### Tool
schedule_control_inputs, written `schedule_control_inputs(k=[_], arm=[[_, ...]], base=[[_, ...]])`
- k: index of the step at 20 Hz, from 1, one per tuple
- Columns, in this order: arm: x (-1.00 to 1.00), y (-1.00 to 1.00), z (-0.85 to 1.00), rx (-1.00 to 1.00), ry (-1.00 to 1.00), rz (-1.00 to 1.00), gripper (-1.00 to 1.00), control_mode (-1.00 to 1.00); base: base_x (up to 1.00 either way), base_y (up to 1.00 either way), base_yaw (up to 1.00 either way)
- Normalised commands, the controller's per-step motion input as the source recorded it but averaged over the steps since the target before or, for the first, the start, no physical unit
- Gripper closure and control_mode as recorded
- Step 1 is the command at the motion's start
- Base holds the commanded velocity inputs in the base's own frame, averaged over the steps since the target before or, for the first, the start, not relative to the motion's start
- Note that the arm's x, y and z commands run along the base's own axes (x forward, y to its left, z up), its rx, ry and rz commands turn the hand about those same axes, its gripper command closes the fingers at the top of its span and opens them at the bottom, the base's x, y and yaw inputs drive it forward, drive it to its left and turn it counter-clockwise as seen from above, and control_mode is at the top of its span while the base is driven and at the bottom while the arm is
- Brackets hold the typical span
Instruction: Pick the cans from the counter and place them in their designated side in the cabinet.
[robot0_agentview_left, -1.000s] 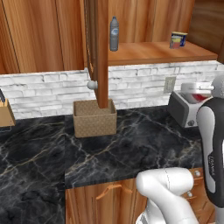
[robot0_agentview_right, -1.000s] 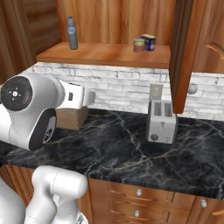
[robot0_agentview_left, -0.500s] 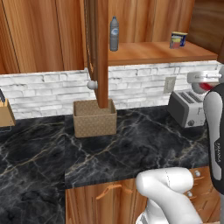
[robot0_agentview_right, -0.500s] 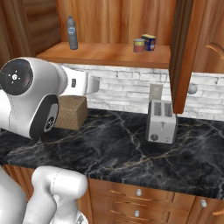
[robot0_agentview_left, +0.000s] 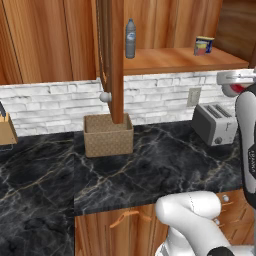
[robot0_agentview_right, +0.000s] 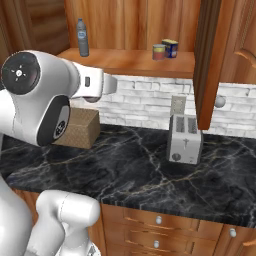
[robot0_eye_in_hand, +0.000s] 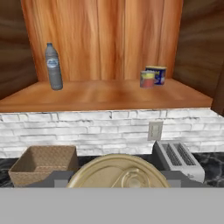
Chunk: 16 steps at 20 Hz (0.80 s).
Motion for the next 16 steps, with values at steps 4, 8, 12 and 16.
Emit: schedule_control_inputs(k=[4, 8, 12, 16], arm=[[0.16, -0.03, 0.10, -0.02, -0.07, 0.00, 1.00, -1.00], [0.25, -0.01, 0.08, 0.00, -0.08, 0.00, 1.00, -1.00], [0.30, -0.06, 0.05, -0.01, -0.05, 0.00, 1.00, -1.00], [0.30, -0.10, 0.05, 0.00, -0.02, 0.00, 1.00, -1.00]], base=[[0.00, 0.00, 0.00], [0.00, 0.00, 0.00], [0.00, 0.00, 0.00], [0.00, 0.00, 0.00]])
